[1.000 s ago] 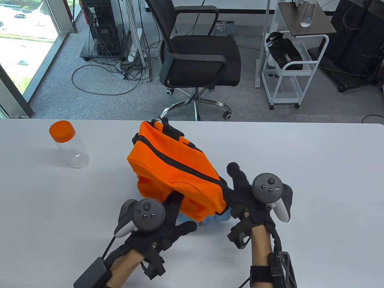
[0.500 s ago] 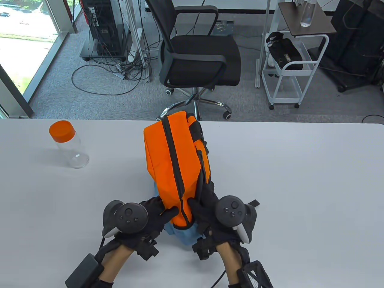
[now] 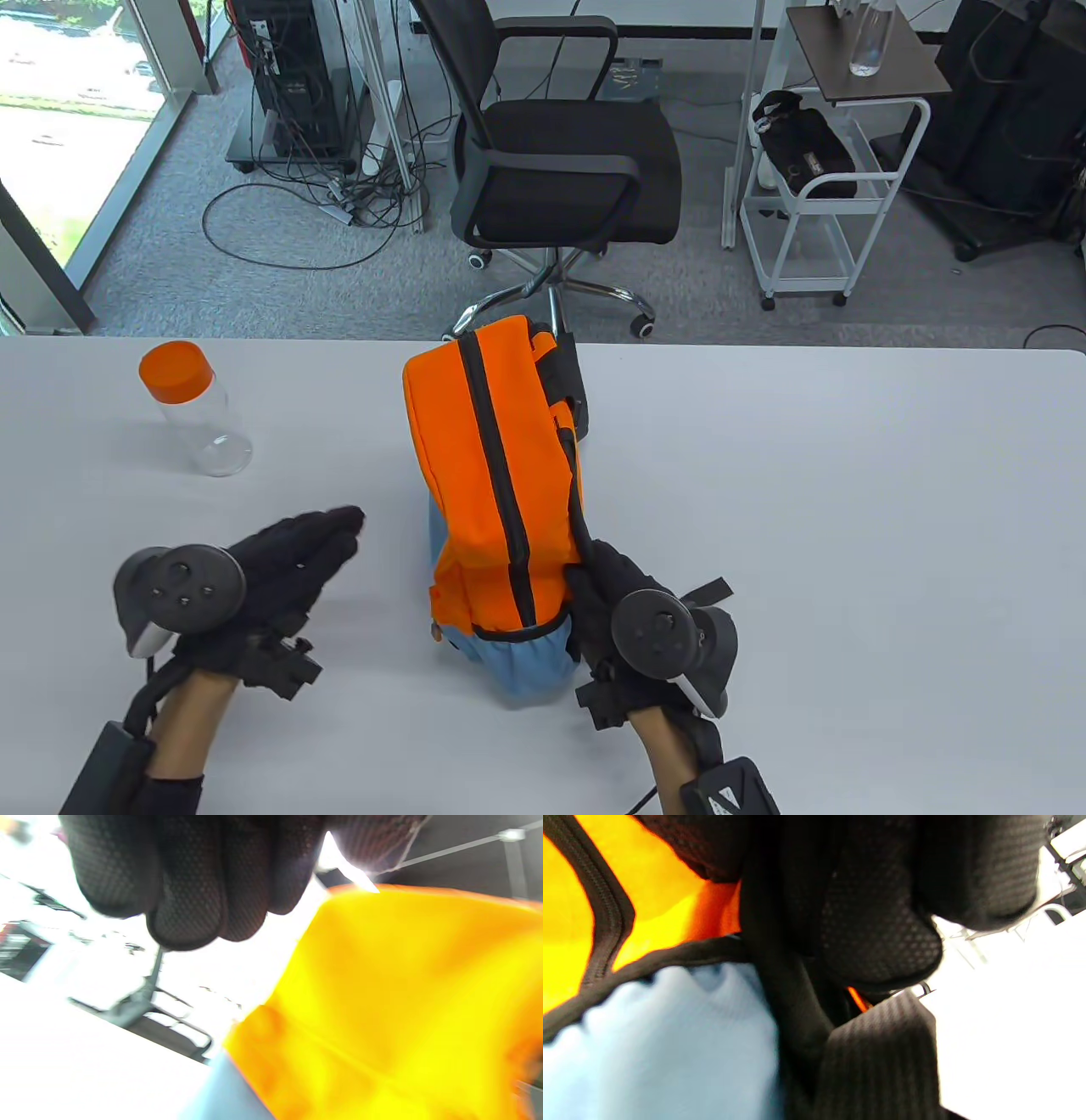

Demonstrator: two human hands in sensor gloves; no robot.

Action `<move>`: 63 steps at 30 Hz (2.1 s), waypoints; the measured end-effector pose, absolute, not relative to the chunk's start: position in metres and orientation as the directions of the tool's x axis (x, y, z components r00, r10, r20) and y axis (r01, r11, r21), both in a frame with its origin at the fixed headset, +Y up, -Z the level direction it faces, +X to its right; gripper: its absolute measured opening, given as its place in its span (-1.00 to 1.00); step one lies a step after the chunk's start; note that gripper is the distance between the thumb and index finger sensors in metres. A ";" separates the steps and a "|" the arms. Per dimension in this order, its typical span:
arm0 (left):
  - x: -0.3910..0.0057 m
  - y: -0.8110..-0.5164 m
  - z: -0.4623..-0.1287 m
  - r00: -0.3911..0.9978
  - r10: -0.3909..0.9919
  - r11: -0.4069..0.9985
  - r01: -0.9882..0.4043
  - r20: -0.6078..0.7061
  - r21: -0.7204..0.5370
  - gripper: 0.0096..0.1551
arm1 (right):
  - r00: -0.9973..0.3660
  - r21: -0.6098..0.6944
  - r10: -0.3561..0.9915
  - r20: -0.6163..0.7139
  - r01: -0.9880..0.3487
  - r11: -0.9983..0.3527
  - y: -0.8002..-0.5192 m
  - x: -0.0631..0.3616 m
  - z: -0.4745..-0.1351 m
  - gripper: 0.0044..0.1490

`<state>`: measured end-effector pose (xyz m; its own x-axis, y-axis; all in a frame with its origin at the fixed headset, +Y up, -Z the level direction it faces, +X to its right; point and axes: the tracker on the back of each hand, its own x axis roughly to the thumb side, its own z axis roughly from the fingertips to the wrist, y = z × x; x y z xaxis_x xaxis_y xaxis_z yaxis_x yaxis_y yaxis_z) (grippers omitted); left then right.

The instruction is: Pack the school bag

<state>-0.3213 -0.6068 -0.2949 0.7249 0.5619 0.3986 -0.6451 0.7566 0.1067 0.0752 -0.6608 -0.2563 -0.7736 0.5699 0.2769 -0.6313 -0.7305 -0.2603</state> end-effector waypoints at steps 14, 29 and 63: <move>-0.390 -0.598 -0.447 0.957 0.286 0.941 -0.273 -0.039 0.200 -0.04 | -0.714 -0.172 0.659 0.235 -0.698 -0.695 -0.663 0.074 -0.256 -0.41; -0.404 -0.614 -0.480 0.984 0.023 0.996 -0.008 -0.179 0.084 -0.08 | -0.687 -0.113 0.691 0.227 -0.723 -0.682 -0.663 0.075 -0.261 -0.41; -0.181 -0.497 -0.192 0.725 0.033 0.717 -0.497 0.688 0.488 -0.05 | -0.849 0.157 0.304 0.433 -0.261 -0.952 -0.657 0.038 -0.226 -0.26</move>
